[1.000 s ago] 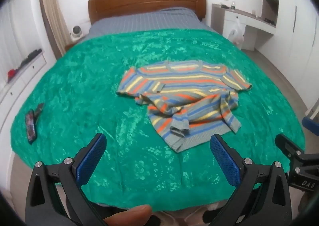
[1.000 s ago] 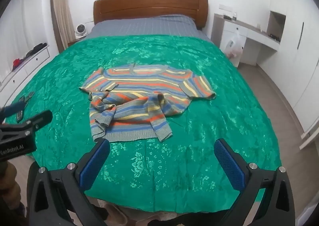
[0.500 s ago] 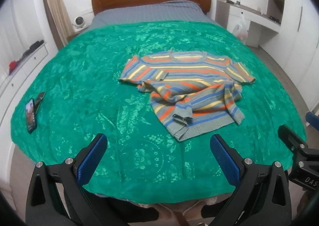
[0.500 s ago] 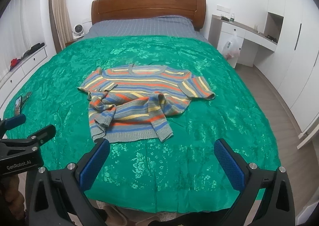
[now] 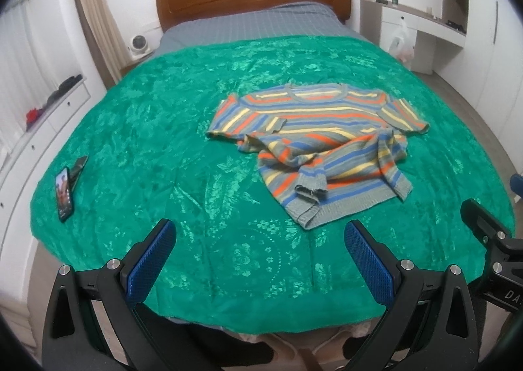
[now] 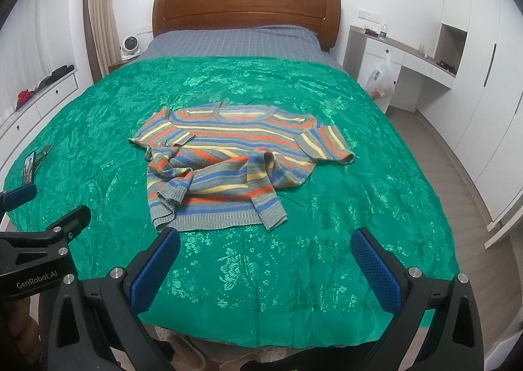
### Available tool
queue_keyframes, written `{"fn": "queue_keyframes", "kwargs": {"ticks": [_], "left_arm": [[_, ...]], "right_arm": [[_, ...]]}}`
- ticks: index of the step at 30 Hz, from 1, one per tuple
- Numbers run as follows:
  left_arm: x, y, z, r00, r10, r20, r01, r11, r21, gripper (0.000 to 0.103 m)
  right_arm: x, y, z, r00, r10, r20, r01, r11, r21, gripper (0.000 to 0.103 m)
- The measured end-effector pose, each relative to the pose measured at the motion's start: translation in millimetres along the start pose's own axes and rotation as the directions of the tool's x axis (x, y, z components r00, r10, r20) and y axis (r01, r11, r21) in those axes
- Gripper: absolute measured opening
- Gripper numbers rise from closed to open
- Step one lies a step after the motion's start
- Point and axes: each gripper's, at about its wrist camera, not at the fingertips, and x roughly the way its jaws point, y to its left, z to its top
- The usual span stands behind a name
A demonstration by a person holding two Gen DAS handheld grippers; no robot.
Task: Fold small clothes
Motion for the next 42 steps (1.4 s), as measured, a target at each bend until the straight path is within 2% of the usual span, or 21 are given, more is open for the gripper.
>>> {"fn": "queue_keyframes", "kwargs": {"ticks": [25,42], "left_arm": [[-2.4,-5.1,-3.8,0.999,0.042,0.008,-0.042,0.998,0.036,0.103],[-2.2,-3.2,-4.6,0.999,0.042,0.004,-0.042,0.999,0.034,0.103]], "right_arm": [[-1.3,3.2,-0.1,0.999,-0.034,0.003,0.034,0.999,-0.038,0.103],[-4.1,6.2,0.6,0.997,-0.074,0.013,0.075,0.995,-0.065,0.103]]}}
